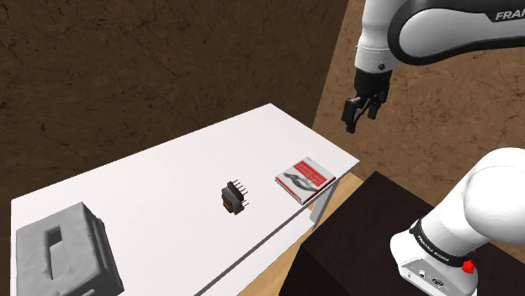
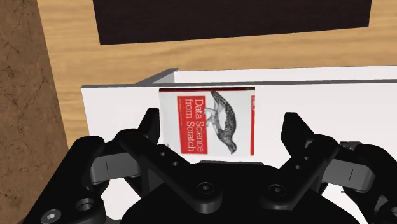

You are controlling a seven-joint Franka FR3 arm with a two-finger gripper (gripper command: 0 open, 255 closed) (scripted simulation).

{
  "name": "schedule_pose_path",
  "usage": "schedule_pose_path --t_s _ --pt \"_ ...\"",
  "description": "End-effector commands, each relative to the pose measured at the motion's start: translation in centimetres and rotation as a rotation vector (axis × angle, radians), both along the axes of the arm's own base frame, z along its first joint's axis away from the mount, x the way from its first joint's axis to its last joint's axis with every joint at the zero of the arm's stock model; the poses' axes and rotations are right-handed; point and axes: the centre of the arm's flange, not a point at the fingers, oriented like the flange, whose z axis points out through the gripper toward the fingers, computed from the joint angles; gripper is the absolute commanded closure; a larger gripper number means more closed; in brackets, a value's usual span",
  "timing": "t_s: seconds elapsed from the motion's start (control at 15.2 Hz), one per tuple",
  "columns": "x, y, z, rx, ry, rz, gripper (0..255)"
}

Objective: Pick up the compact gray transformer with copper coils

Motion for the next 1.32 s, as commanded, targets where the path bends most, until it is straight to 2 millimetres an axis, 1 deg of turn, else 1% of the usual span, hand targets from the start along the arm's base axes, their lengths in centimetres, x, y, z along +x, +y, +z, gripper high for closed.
schedule_pose_path --t_s 0.0,0.59,1.25 --pt "1.2 1.3 -1.7 0.009 -0.008 0.004 0" --pt "6.6 6.8 -10.0 0.046 -0.033 0.026 0" --pt "12.8 13.5 -18.7 0.086 -0.061 0.050 0"
